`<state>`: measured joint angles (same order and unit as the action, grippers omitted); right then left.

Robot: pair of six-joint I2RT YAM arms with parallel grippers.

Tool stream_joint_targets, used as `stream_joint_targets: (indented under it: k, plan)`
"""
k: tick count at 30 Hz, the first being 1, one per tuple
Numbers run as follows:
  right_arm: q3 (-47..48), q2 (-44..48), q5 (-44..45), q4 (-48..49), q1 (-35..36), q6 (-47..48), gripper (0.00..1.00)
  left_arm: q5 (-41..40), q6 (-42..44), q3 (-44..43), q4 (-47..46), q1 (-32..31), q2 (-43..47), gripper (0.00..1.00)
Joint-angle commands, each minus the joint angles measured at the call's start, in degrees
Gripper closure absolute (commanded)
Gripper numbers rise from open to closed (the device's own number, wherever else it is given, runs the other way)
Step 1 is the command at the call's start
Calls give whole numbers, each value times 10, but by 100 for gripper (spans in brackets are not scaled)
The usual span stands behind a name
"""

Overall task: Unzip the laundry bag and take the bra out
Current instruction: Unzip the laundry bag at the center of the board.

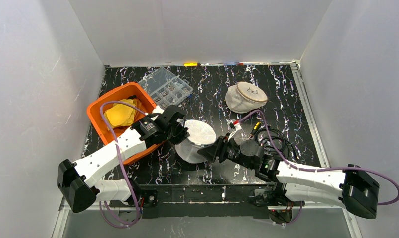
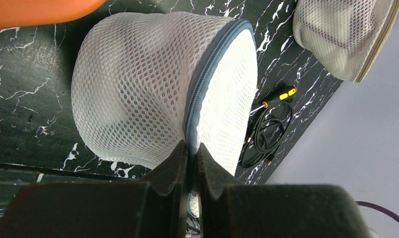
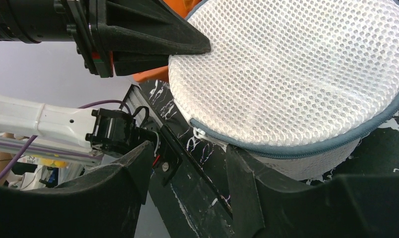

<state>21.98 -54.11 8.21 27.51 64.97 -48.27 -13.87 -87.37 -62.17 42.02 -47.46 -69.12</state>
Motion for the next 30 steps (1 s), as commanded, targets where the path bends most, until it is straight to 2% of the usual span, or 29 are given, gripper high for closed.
stream_joint_targets:
  k: [1,7,30]
  plan:
    - [-7,-1,20,36,2,0,37,7,-7,4,3,1,23,100]
    - [-15,-3,22,51,2,-3,38,11,-9,4,1,1,25,100]
    - [-11,-2,22,72,2,-5,60,12,-10,19,-10,2,27,100]
